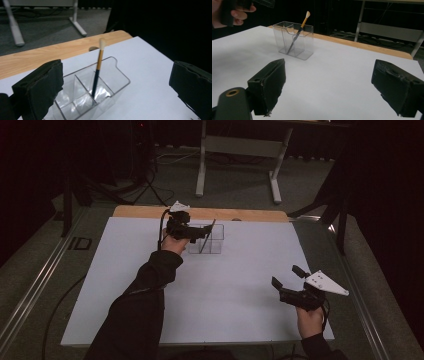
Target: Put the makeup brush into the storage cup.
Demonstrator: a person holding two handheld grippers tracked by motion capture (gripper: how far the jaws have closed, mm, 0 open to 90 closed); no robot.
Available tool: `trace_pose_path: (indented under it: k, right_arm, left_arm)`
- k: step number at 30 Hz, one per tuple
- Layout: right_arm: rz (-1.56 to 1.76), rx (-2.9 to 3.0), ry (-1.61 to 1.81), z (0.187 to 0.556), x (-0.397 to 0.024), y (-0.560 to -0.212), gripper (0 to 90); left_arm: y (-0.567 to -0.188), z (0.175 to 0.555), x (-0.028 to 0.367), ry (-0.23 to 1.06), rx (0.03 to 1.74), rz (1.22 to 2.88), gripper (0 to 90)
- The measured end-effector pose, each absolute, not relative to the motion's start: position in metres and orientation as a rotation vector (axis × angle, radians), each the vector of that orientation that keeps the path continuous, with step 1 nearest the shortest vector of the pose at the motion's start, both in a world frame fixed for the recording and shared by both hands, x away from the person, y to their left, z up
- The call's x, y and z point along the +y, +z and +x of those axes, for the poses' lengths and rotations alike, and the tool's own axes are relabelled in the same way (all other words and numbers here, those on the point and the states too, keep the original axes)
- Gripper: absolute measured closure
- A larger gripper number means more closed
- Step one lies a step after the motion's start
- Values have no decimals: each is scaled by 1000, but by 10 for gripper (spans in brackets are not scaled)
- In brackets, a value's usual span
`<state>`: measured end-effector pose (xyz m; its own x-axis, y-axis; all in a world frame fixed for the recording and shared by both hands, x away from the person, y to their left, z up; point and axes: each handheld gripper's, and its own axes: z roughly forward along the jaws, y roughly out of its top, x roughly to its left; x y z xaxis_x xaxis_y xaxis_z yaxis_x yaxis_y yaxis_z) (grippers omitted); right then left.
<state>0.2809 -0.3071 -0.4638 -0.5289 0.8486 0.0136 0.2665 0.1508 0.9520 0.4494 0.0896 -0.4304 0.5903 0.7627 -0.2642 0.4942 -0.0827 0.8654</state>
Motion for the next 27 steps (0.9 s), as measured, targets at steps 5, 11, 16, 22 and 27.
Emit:
trace_pose_path:
  k: [5,11,16,22,27]
  right_arm:
    - [1060,1886,1388,281,-307,-464,121]
    - [1057,1887,1385,281,-307,-464,121]
    - [1056,1888,1386,281,-306,-464,121]
    - [1059,1886,1381,281,-307,-464,121]
    - [1059,1886,1382,281,-306,-464,121]
  left_arm:
    - [-427,439,97,268,985,1717,0]
    - [-419,426,108,274,938,1718,0]
    - [-414,414,116,320,914,1731,0]
    - [-409,400,126,305,902,1725,0]
    - [-407,385,134,306,862,1721,0]
